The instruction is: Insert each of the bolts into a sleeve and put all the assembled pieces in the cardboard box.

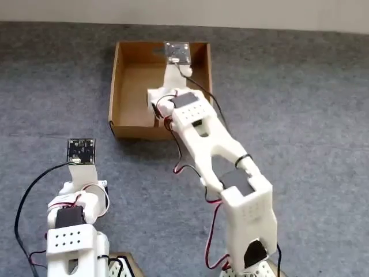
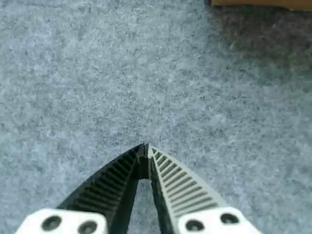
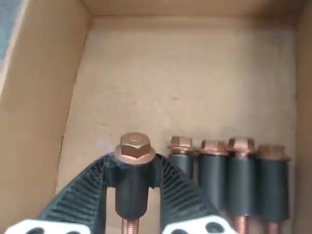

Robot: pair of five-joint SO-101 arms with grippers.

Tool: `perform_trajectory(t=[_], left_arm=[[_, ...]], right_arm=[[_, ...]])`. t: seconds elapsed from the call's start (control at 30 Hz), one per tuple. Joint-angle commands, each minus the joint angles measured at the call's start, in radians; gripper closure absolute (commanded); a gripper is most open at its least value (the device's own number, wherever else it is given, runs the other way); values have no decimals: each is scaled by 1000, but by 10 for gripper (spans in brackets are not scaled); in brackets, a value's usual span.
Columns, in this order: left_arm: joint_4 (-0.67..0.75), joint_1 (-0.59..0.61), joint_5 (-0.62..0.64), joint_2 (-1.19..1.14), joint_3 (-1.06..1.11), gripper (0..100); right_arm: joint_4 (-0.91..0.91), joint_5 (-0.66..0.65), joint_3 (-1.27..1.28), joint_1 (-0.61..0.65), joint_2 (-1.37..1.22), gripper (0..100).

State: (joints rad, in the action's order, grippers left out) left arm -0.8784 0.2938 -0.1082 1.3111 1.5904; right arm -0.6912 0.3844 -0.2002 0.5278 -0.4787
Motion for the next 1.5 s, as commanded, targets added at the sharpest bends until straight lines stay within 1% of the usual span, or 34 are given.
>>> perform_trajectory(t=[0.0,0.2,0.5,0.53,0.67,0.73,0.93,1.2,1.27,1.4,1.47], left_arm=[[17,-22,-5,13,-2,983],[17,-22,-5,13,-2,983],[17,-22,-5,13,-2,983],[17,-22,-5,13,-2,983],[17,-22,-5,13,-2,983],[17,-22,-5,13,-2,983],[17,-22,-5,13,-2,983],[17,-22,-5,13,-2,983],[17,-22,-5,13,-1,983],[17,-22,-5,13,-1,983],[17,-22,-5,13,-1,983]], right_arm=[[-16,35,-128,7,-22,992],[-19,32,-245,8,-99,992],[-21,31,-251,2,-226,992],[-27,18,-251,1,-231,992],[-111,-126,-257,-2,-234,992],[-142,-166,-259,-5,-231,992],[-159,-166,-252,-48,-237,992],[-165,-166,-259,-50,-229,984],[-189,-155,-259,-48,-229,940],[-219,-51,-259,-54,-229,799],[-220,-64,-259,-64,-228,779]])
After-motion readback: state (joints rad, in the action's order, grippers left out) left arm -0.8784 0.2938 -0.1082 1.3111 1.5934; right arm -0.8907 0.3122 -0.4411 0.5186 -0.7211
